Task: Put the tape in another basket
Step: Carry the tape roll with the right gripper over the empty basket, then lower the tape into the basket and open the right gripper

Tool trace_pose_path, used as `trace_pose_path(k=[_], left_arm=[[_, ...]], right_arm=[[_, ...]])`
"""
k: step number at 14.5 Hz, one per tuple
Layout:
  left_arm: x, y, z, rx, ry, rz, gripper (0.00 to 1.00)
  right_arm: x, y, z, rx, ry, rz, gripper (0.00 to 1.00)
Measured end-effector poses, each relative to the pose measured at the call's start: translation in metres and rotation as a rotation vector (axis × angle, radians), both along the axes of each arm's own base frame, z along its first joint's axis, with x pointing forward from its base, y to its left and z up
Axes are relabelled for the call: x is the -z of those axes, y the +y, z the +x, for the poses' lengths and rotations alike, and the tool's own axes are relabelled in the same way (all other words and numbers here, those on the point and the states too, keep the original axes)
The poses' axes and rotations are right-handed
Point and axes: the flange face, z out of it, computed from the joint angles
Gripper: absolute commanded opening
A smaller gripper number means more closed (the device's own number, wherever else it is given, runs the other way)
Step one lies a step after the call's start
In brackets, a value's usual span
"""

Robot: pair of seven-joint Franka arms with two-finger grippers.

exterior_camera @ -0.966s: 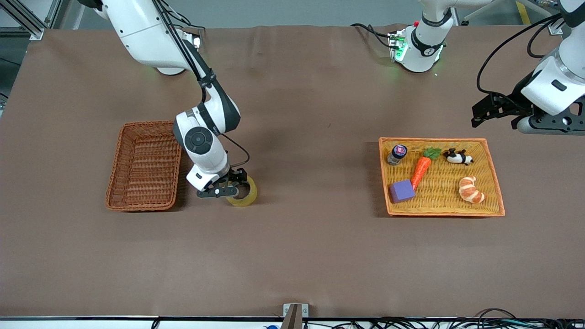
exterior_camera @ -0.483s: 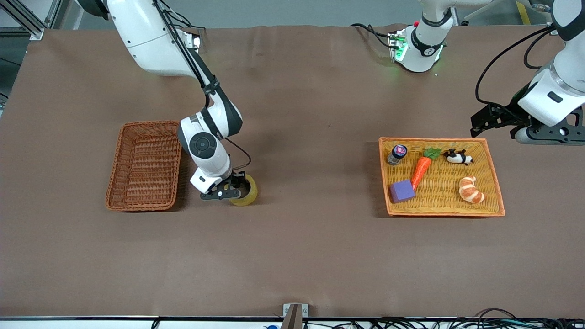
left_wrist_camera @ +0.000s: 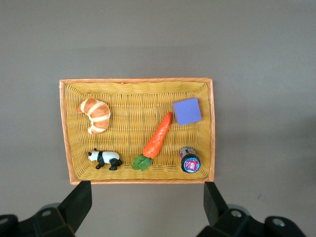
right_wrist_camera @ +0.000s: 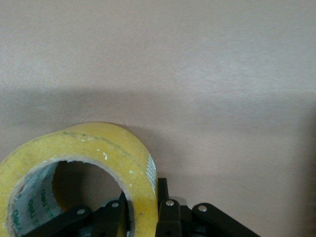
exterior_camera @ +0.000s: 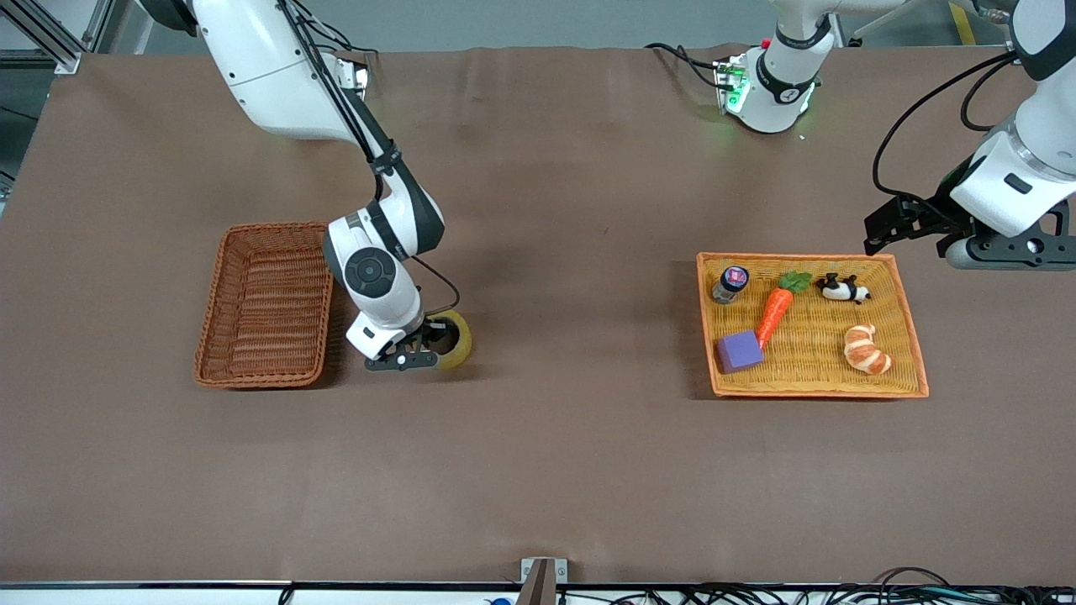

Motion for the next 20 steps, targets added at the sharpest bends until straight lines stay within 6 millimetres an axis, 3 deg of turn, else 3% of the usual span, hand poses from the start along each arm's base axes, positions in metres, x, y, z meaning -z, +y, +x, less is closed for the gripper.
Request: trace_pose_path(k=[2,5,7,8,11,14,20], left_arm=[[0.000,0.000,0.000,0.000,-0.001,0.000,1.00],[-0.001,0.000,0.000,0.000,-0.002,0.000,1.00],[-0.001,0.000,0.000,0.000,-0.003,0.000,1.00],[-0.001,0.000,0.000,0.000,-0.003,0.000,1.00],[-0.001,0.000,0.000,0.000,-0.003,0.000,1.00],[0.000,0.000,0.001,0.000,-0.001,0.000,1.00],[0.006,-0.003,0.003,0.004,0.009,0.003,1.00]], right_arm=[[-0.033,-0.021,0.017,0.043,0.001,0.001,0.00],[-0.107,-0.079,0.035,0.107,-0.015,0.017,0.00],[-0.140,-0.123,0.031,0.097,-0.016,0.026,0.00],[-0.147,-0.147,0.023,0.088,-0.012,0.024,0.00],[-0.142,-0.218,-0.007,0.044,-0.001,0.008,0.00],[-0.112,-0.277,-0.041,-0.006,-0.011,0.017,0.00],[-0.061,-0.328,-0.087,-0.038,-0.082,0.012,0.02]])
